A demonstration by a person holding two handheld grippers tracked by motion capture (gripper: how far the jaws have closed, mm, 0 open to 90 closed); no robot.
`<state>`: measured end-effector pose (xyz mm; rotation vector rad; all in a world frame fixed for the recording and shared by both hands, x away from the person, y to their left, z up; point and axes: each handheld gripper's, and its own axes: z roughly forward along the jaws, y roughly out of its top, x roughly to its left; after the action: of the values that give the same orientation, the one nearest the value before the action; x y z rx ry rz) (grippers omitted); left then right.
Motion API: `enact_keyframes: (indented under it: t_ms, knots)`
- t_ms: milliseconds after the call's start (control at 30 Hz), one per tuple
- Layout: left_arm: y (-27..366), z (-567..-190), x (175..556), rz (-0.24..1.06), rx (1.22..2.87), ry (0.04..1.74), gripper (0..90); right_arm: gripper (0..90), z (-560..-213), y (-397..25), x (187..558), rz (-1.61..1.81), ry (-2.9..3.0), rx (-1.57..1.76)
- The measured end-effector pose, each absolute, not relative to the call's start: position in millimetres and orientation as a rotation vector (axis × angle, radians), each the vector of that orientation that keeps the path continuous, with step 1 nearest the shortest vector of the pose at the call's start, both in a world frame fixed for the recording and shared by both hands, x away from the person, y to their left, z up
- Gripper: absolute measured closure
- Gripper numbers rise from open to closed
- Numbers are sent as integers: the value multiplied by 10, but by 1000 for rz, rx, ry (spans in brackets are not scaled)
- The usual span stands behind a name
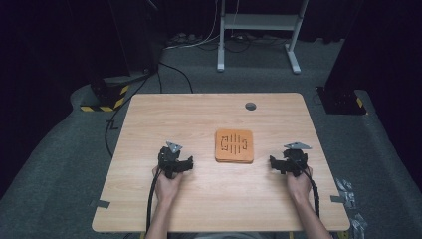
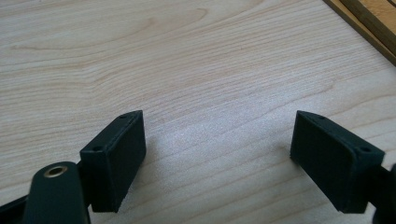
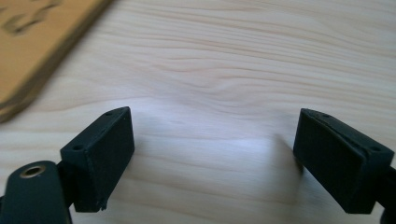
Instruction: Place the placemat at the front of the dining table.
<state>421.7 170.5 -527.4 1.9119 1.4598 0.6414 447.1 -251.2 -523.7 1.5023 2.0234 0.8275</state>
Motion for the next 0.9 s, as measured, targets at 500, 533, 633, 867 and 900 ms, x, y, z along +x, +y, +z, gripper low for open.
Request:
enact_keyframes:
  t_ms: [500, 533, 633, 867, 900]
  knots:
    - [1709, -5274, 4205, 640, 1912, 1452, 197, 136, -5226, -2544, 4476, 812, 1997, 1553]
    - [1710, -5273, 4203, 640, 1911, 1454, 198, 136, -5226, -2544, 4476, 812, 1996, 1553]
    - [1710, -5273, 4203, 639, 1911, 1453, 200, 136, -5226, -2543, 4476, 812, 1996, 1555]
    - [1712, -5273, 4200, 640, 1908, 1455, 203, 136, -5226, -2545, 4477, 811, 1993, 1556]
    - [1713, -5273, 4200, 639, 1908, 1456, 203, 136, -5226, -2542, 4475, 811, 1992, 1560]
